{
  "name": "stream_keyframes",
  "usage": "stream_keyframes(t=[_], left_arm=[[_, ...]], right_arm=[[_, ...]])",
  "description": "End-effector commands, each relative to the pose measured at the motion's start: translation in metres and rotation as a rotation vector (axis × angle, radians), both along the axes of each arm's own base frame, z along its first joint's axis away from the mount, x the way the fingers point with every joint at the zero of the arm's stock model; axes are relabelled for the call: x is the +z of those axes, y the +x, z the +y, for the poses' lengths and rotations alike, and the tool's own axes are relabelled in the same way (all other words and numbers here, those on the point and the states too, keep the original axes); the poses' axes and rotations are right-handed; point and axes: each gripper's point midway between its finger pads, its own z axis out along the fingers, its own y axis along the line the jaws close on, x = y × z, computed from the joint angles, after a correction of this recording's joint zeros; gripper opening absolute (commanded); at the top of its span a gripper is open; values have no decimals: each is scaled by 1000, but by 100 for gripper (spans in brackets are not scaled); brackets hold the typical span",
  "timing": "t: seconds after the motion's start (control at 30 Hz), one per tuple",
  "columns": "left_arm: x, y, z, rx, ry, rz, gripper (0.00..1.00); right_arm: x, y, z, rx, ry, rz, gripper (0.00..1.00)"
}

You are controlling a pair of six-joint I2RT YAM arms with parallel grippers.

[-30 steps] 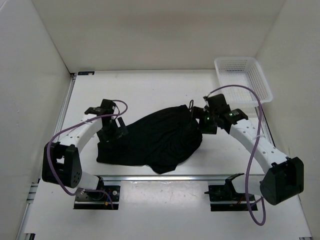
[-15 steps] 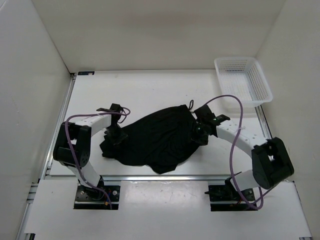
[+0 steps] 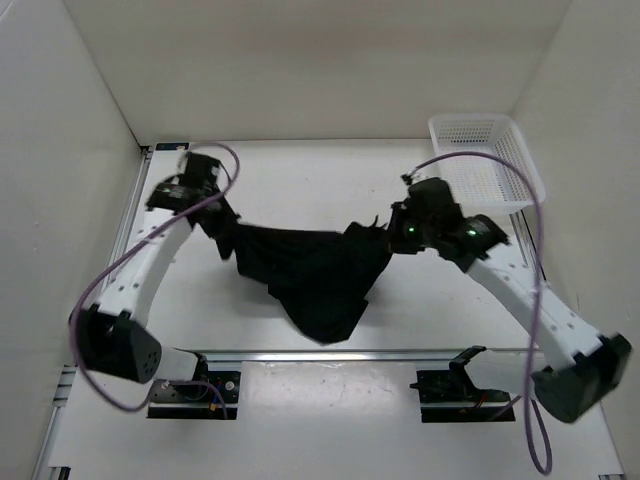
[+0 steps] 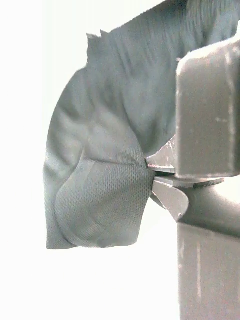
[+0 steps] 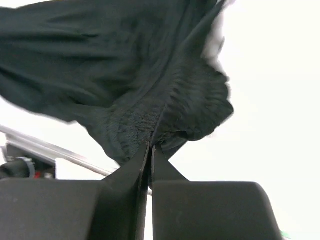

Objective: Fold and stack the shorts
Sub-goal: Flatten the shorts out

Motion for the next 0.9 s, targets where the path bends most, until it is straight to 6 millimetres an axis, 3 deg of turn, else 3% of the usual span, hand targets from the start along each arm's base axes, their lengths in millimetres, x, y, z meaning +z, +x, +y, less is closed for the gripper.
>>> stream_keyframes(t=[0.0,0.03,0.1,0.13,0.2,0.23,0.27,0.3,0.37,0.4,0.43,0.47,0.5,0.53,0.57,0.63,0.7,0.73,0.77,0.83,0.87], left_arm=[[110,-1,25,-3,6,-274,10],[154,-1,28,-5,2,-364,10],[190,0,31,-1,6,-436,10],[217,6,31,-20,13,-502,10],[232,17,30,-30,18,-537,10],[232,34,26,-31,19,-528,10],[229,63,22,-40,26,-536,10],[221,75,19,-41,29,-515,10],[210,104,12,-59,30,-501,10],[179,134,7,-71,45,-437,10],[189,152,4,-79,49,-475,22],[177,166,4,-82,65,-451,38],[159,171,1,-100,70,-387,60],[137,193,-3,-111,81,-346,79],[124,197,1,-108,80,-303,92],[96,186,0,-121,83,-194,94],[90,174,8,-103,139,-172,100],[113,158,15,-86,152,-222,100],[83,145,19,-88,171,-153,100],[75,122,20,-98,173,-139,100],[59,91,20,-97,169,-94,100]], right_arm=[[60,-20,-27,9,-5,-149,0],[72,-29,-36,8,-3,-176,0],[94,-34,-43,-8,16,-227,0],[103,-37,-48,-19,23,-250,0],[110,-33,-53,-47,20,-274,0],[118,-29,-52,-62,40,-299,0],[111,-7,-52,-110,10,-292,0],[111,-6,-52,-110,10,-292,0],[107,22,-50,-156,11,-314,0],[94,47,-52,-194,1,-288,0],[90,67,-49,-206,26,-299,0],[60,92,-49,-206,30,-208,6],[47,106,-46,-202,50,-159,25],[27,111,-48,-202,34,-64,60],[11,132,-51,-221,12,7,64],[-4,134,-55,-239,-32,60,77],[-5,129,-56,-243,-38,31,81],[-6,124,-53,-242,-29,26,81],[-9,117,-57,-255,-26,18,81],[-17,106,-58,-251,-39,25,79],[-29,93,-60,-247,-57,40,75]])
